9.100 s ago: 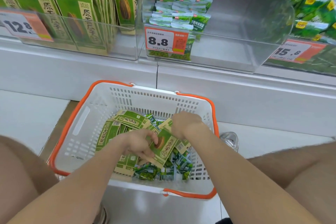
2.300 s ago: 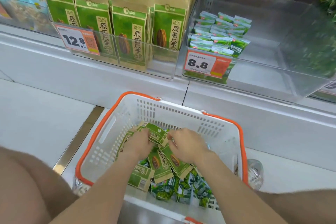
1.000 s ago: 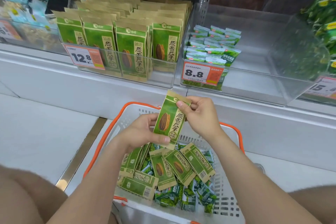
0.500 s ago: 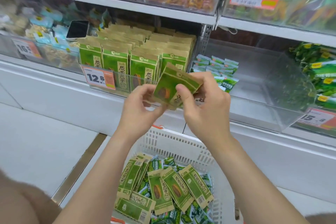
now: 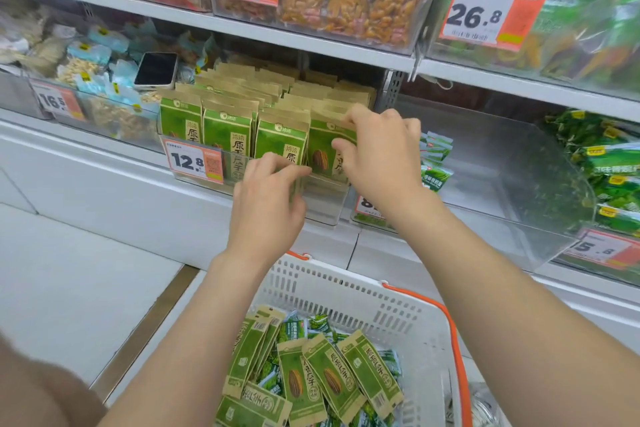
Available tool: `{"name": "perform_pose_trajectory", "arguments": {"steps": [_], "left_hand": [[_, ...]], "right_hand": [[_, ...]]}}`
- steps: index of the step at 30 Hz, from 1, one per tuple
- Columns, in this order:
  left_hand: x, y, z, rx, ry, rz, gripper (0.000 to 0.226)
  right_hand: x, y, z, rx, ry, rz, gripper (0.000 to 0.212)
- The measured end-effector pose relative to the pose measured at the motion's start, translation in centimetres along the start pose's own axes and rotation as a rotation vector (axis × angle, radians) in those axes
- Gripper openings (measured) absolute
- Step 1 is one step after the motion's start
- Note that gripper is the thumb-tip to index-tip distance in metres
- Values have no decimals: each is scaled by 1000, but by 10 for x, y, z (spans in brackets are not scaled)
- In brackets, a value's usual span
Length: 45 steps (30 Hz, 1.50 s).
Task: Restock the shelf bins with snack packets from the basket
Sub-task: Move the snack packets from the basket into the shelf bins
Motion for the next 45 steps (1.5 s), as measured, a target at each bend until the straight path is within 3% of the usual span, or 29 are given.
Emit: {"name": "perform_pose_trajectory", "arguments": {"steps": [5, 12, 14, 19, 23, 24, 26, 28, 31, 38, 41, 45], "left_hand": [[1, 1, -1, -37, -7, -14, 43], [-1, 3, -2, -58, -56, -22, 45], [-2, 3, -3, -59, -65, -23, 45], [-9, 3, 5, -107, -166, -38, 40], [-35, 13, 1, -151, -313, 21, 22], [-37, 18, -13, -157, -237, 47, 19], [-43, 38, -65, -162, 88, 119, 12], [-68, 58, -122, -132, 447, 194, 12], [-126, 86, -184, 10, 791, 296, 15], [-242, 129, -265, 73, 1180, 456, 14], [-275, 136, -276, 185, 1341, 404, 18], [-277, 140, -277, 292, 1329, 355, 21]], "right_hand": [[20, -6, -33, -177, 200, -89, 22], [17, -1, -41, -173, 152, -58, 42], [5, 1, -32, -157, 48, -50, 46], [-43, 24, -3, 47, -225, 153, 20], [-94, 40, -28, 188, -172, 349, 7], [-105, 39, -44, 191, -110, 352, 7], [-126, 33, -86, 174, 80, 311, 10], [-152, 24, -134, 149, 371, 244, 15], [-200, 4, -194, 67, 766, 160, 14], [-289, -37, -255, -120, 1247, 122, 23], [-305, -38, -267, -64, 1327, 111, 22], [-311, -29, -278, -22, 1362, 108, 28]]}}
Point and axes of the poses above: each hand's wrist, its own x-axis towards the middle knuckle, its own z-axis out of the back of the hand, y = z × x, the point moved 10 cm from there along x, towards the middle knuckle, and after that the axes turned 7 degrees about y, right-handed, at the moved point
